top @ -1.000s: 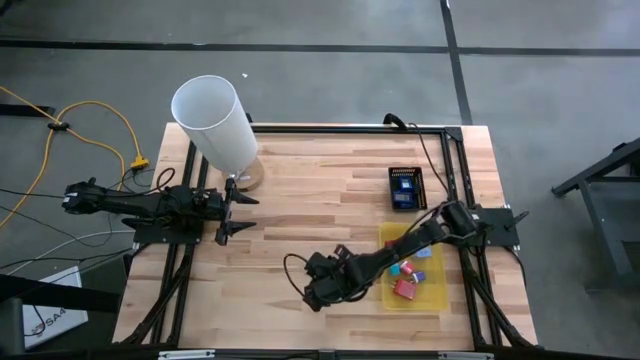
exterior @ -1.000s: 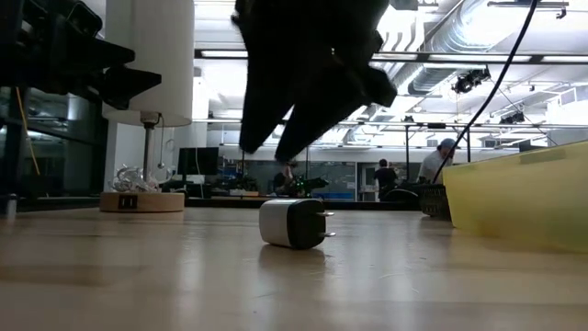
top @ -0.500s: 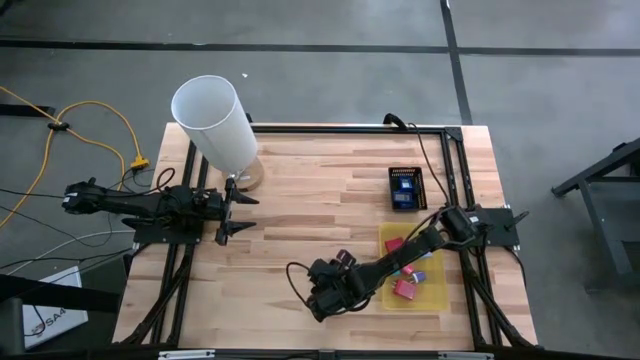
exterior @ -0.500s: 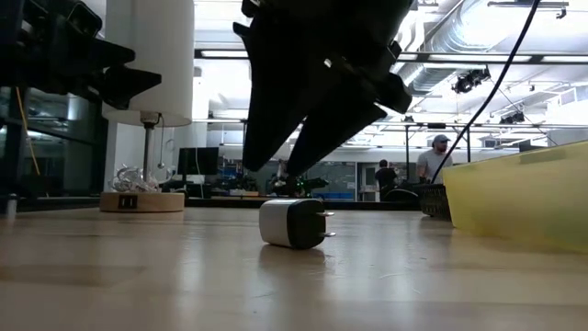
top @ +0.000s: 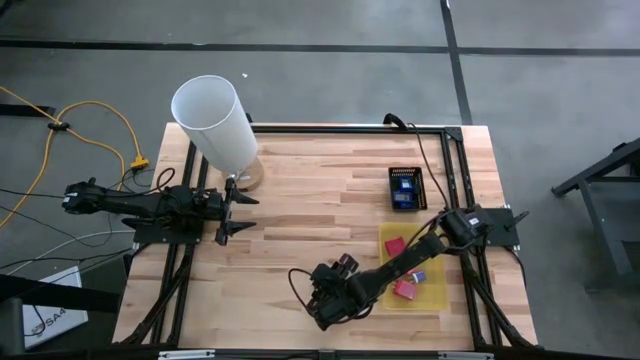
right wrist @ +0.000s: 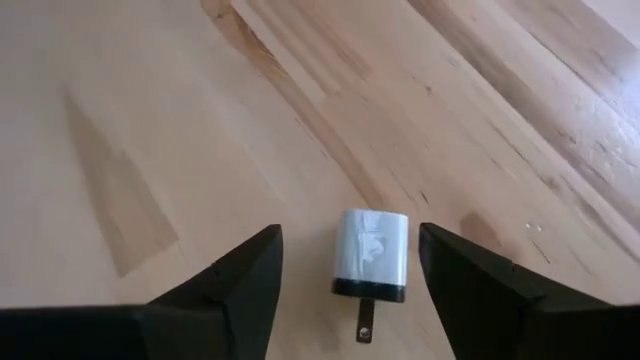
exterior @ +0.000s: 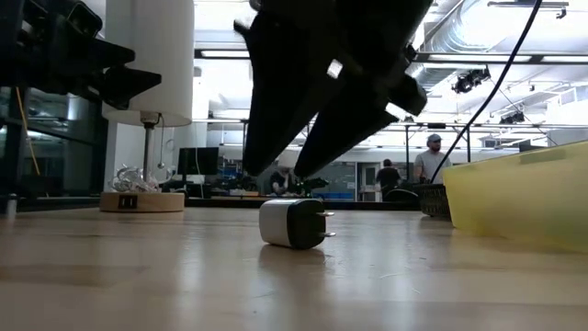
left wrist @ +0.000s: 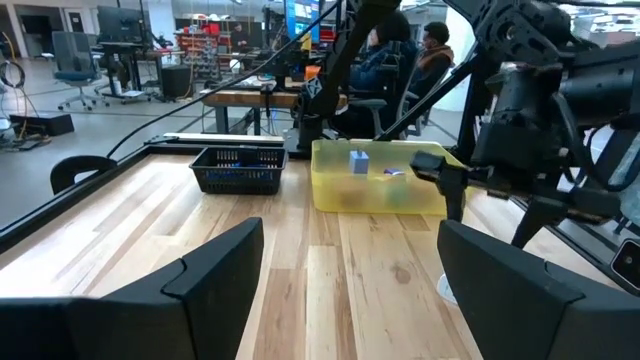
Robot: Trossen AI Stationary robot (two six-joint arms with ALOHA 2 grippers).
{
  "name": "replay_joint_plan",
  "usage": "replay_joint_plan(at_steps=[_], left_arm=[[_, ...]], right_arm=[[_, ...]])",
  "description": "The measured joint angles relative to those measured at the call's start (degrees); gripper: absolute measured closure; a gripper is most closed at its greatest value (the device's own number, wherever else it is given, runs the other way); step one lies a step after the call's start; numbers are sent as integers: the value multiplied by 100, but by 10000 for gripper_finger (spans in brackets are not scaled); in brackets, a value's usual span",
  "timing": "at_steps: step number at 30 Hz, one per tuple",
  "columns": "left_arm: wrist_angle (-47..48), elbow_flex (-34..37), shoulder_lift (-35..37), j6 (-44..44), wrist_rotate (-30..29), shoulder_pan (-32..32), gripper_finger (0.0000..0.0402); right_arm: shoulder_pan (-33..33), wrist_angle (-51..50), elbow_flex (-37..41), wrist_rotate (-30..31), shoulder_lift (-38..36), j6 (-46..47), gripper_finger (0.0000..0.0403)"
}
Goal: Pick & Place Office items
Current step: Put the white charger adapter into the yellow bin
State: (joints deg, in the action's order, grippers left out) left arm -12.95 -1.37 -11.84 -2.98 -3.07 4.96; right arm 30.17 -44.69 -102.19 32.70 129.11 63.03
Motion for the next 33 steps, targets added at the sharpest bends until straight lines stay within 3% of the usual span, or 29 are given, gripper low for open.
replay_joint_plan(at_steps=[10, 33], left_arm=[[0, 1, 0, 0, -1, 0, 109], [-1, 2, -1, 1, 0, 1, 109]], right_arm=[[-16, -23, 8, 35, 268, 477, 182], [-28, -62, 2, -125, 419, 470, 183]])
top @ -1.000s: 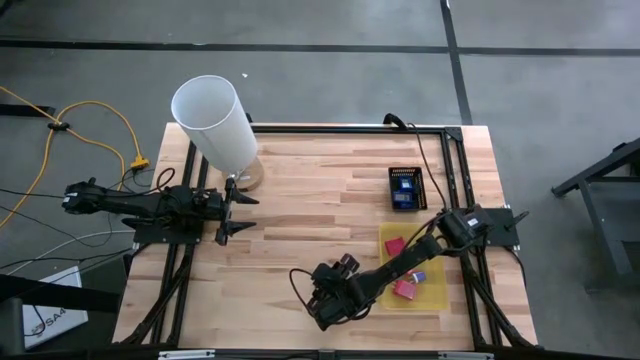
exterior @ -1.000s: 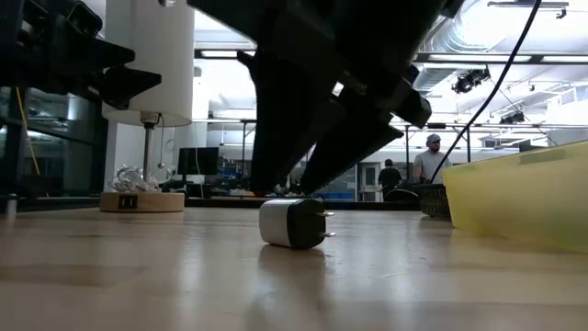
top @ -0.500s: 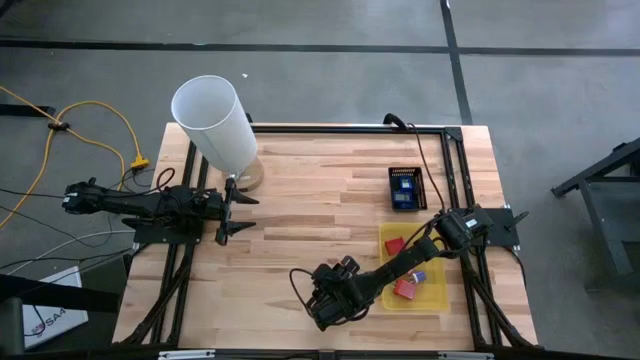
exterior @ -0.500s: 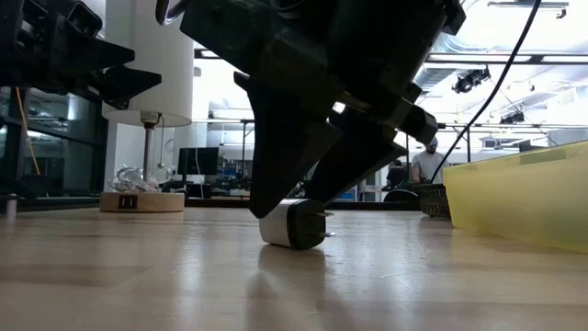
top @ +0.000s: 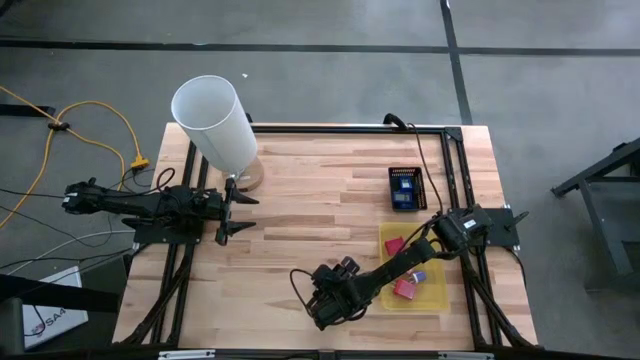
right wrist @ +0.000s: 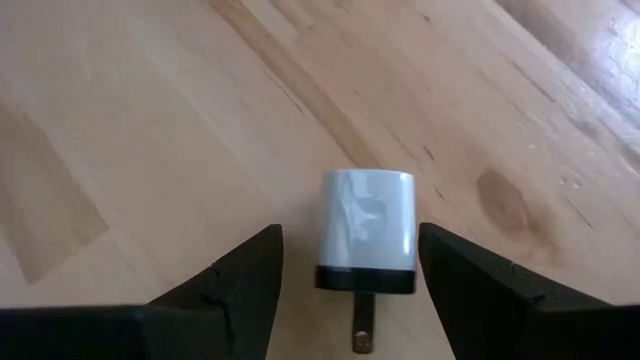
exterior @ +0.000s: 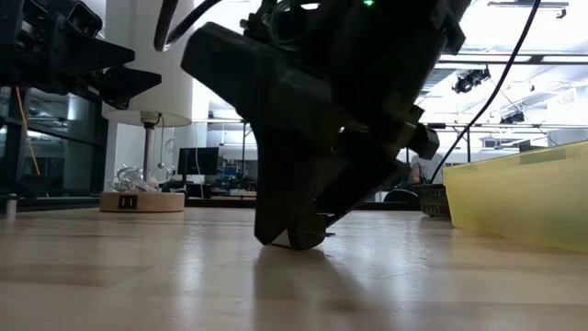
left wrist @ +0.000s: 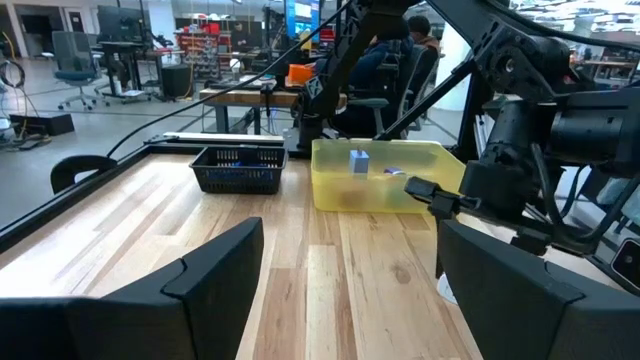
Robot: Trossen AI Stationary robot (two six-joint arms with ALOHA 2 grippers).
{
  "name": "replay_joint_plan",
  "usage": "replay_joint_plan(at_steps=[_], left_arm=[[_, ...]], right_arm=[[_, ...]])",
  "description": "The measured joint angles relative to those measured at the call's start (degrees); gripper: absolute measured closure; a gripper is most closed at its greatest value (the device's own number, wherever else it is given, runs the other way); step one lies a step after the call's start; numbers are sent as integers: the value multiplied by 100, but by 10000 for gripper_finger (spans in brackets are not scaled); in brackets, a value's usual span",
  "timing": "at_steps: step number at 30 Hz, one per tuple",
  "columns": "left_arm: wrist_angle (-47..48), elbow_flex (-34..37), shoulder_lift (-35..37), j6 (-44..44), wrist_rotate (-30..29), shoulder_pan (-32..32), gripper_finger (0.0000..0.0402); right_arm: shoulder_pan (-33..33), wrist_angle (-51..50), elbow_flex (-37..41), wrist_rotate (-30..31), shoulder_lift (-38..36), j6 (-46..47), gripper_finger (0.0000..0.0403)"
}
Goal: Pick & Place Office items
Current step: Put the white charger adapter into the yellow bin
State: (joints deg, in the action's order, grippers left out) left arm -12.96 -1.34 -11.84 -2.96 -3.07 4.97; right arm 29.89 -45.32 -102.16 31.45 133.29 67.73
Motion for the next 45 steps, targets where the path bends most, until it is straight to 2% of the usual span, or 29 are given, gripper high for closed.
replay_joint_plan(at_steps=[11, 24, 32, 45], left_arm=[[1, -2, 1, 0, 0, -1, 109], [1, -1, 1, 0, -1, -2, 109], [0, -2, 1, 0, 0, -1, 109], [-1, -2, 1, -1, 0, 0, 109]], right_arm=[[-4, -32, -1, 104, 9, 24, 187], [-4, -31, -1, 152, 9, 126, 276], [-4, -31, -1, 146, 9, 124, 264], [-3, -21, -1, 157, 9, 124, 275]])
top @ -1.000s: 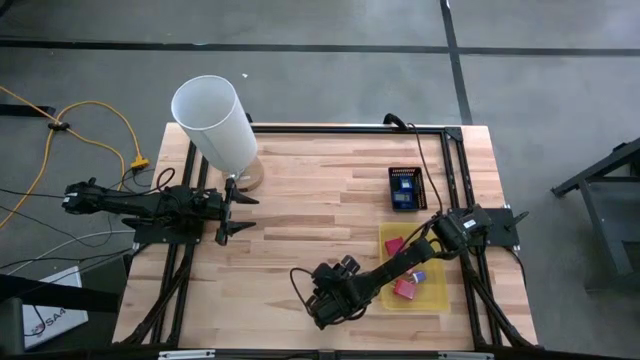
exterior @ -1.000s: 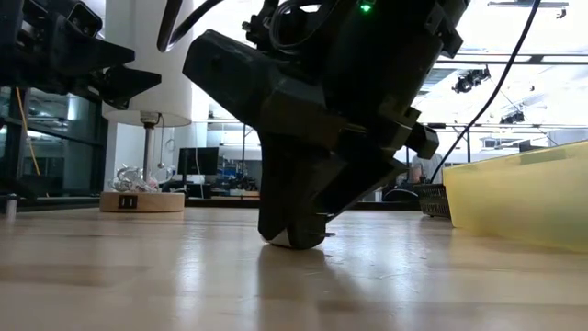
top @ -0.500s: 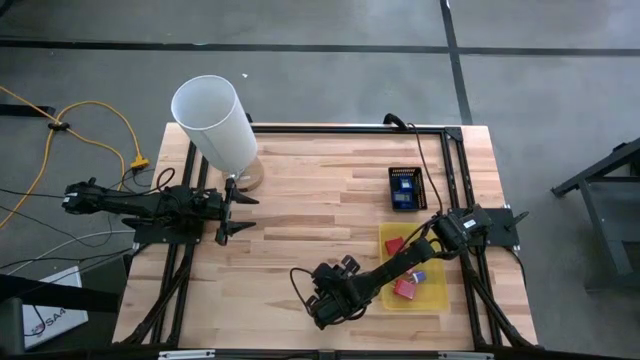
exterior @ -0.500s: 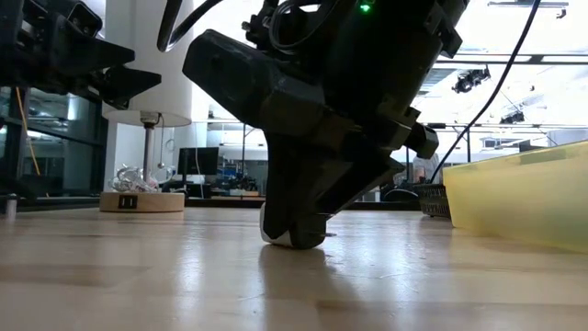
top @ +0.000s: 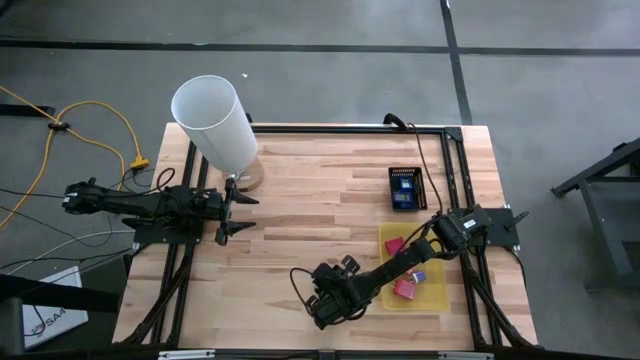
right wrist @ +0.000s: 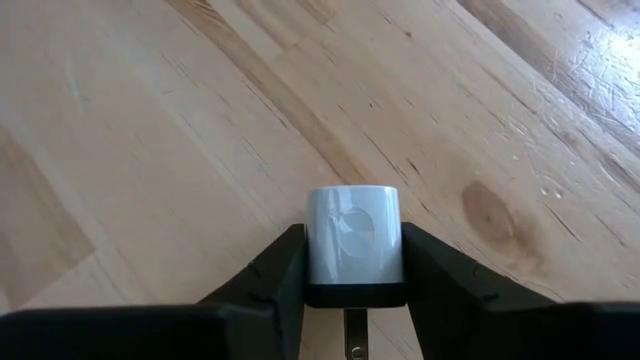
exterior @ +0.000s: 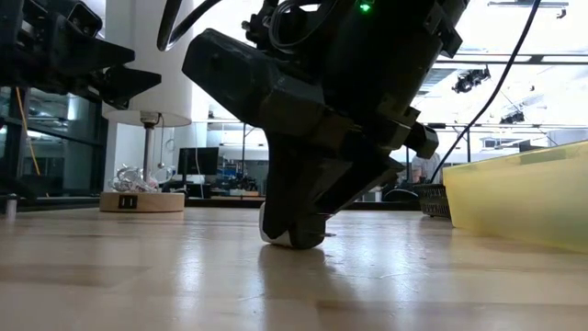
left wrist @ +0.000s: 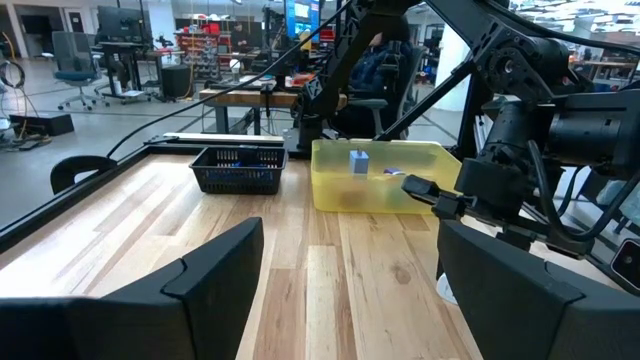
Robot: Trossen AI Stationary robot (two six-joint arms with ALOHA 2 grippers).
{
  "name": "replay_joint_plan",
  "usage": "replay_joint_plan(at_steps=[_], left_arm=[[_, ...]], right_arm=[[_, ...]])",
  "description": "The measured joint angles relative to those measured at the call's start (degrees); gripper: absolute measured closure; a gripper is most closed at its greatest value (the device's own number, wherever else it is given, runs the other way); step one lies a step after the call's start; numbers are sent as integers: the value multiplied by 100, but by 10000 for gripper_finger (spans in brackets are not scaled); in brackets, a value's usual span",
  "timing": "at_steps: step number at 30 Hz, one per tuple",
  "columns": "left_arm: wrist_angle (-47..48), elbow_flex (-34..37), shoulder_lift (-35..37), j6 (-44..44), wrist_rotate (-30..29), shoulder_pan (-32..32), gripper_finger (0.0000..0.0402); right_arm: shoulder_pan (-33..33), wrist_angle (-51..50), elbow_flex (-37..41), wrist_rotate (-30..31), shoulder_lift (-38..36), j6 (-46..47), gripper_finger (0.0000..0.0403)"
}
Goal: Pick & Place Office items
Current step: Put the white charger adapter into the yellow bin
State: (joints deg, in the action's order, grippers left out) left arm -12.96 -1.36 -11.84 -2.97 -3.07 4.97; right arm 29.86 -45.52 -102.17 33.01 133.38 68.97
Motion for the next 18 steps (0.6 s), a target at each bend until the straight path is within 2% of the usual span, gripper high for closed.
replay_joint_plan(at_steps=[6, 13, 18], left_arm=[[-1, 0, 0, -1, 0, -2, 109], [-1, 2, 0, 1, -2, -2, 109], [-1, 0, 0, 1, -2, 0, 109]], right_arm=[[33, 3, 0, 161, 0, 0, 281], [148, -21, 2, 661, -82, 0, 282], [248, 5, 2, 1230, -251, 0, 279]])
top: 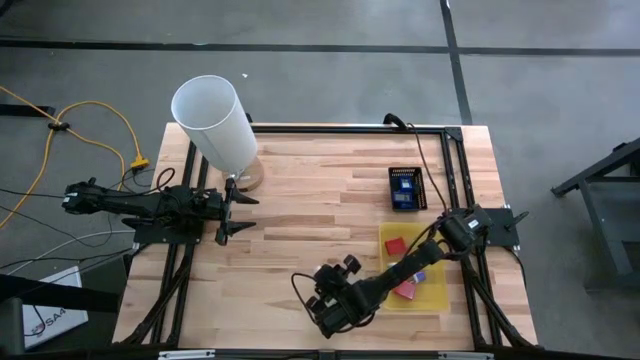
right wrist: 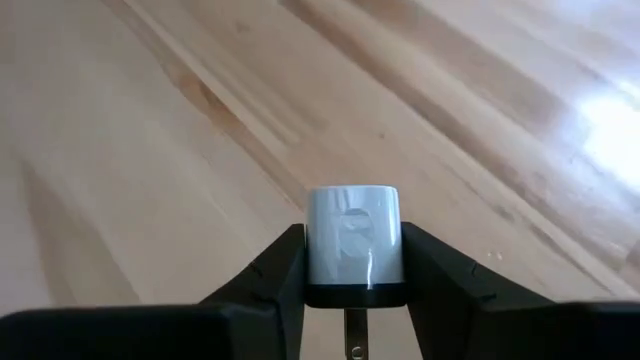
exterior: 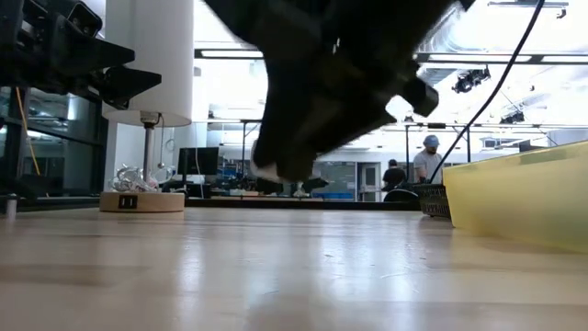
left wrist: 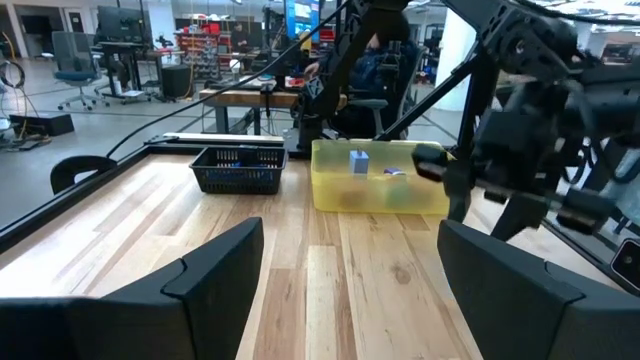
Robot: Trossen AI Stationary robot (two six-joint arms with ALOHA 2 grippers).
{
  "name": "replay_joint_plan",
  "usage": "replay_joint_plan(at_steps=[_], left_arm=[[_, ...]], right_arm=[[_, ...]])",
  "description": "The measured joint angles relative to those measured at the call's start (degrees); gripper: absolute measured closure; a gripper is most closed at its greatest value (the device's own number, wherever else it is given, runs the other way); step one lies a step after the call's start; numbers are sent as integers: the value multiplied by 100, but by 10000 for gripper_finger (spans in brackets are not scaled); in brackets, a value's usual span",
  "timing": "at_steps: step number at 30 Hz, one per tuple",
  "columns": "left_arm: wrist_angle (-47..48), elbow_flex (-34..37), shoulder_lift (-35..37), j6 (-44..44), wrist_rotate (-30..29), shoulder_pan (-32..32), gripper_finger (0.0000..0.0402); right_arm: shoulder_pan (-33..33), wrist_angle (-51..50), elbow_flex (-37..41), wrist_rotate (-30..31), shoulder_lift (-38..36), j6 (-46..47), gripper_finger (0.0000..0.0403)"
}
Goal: Pick & Place Office items
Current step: Put the white charger adapter into the yellow bin
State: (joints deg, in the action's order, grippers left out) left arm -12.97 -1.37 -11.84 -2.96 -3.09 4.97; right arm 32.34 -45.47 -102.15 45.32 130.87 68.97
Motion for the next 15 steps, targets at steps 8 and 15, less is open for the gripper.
replay_joint_plan(at_steps=[8, 15], left_arm=[[1, 0, 0, 0, 1, -1, 109], [0, 0, 0, 0, 0, 0, 109]], right_arm=[[167, -169, 0, 695, -275, -9, 279], [181, -397, -2, 835, -595, -27, 281]])
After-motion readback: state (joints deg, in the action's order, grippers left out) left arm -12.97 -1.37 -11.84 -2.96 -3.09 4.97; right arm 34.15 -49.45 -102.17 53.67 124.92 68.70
